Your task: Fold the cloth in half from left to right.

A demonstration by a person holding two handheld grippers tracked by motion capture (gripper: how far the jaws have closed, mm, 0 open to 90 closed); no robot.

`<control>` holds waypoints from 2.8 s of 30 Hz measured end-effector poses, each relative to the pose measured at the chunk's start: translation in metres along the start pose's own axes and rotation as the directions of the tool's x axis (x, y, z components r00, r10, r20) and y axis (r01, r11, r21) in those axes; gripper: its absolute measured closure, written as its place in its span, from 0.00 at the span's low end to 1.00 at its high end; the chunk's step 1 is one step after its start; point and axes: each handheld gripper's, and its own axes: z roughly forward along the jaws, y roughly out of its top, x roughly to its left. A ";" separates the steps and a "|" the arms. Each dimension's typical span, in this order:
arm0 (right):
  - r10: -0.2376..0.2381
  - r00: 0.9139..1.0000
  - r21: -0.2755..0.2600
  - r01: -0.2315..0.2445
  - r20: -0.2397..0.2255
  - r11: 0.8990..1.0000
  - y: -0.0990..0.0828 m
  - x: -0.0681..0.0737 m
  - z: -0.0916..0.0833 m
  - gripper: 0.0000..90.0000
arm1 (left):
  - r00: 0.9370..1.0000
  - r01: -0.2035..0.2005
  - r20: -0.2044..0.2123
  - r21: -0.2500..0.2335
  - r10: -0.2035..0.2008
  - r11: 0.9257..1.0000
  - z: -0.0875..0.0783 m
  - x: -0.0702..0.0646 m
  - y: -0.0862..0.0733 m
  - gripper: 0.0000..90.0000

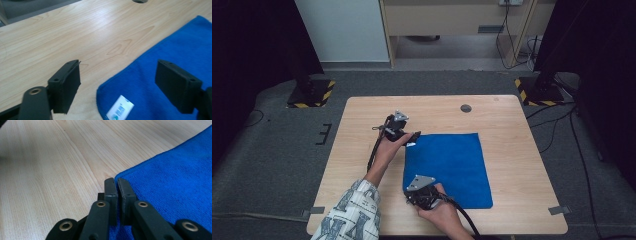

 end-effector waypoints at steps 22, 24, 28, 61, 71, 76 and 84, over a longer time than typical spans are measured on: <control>0.001 1.000 -0.008 -0.001 -0.009 1.000 -0.005 0.002 0.006 0.97 | 0.998 -0.005 -0.063 0.041 0.008 0.999 0.016 0.012 -0.009 0.62; -0.004 1.000 -0.008 0.004 -0.003 1.000 -0.005 0.002 0.006 0.97 | 0.998 0.003 -0.057 0.055 0.000 0.998 0.017 0.014 -0.011 0.66; -0.002 1.000 -0.008 0.002 -0.006 1.000 -0.005 0.002 0.006 0.97 | 0.998 -0.009 -0.061 0.096 0.015 0.995 0.021 0.015 -0.016 0.65; -0.020 0.999 -0.085 0.024 0.043 0.996 0.018 0.016 -0.018 0.98 | 1.000 0.029 -0.006 0.038 -0.029 0.999 -0.018 0.027 0.008 0.99; 0.011 0.998 -0.106 -0.005 0.057 0.994 0.024 0.021 -0.018 0.98 | 0.999 0.042 0.002 0.047 -0.042 0.998 -0.018 0.037 0.007 0.99; -0.011 0.998 -0.095 0.017 0.059 0.995 0.028 0.019 -0.016 0.98 | 0.999 0.042 0.019 0.025 -0.043 0.999 -0.021 0.040 0.013 0.99; -0.022 0.998 -0.096 0.028 0.065 0.995 0.040 0.027 -0.013 0.98 | 1.000 0.027 -0.007 0.025 -0.027 0.999 -0.032 0.046 0.015 0.99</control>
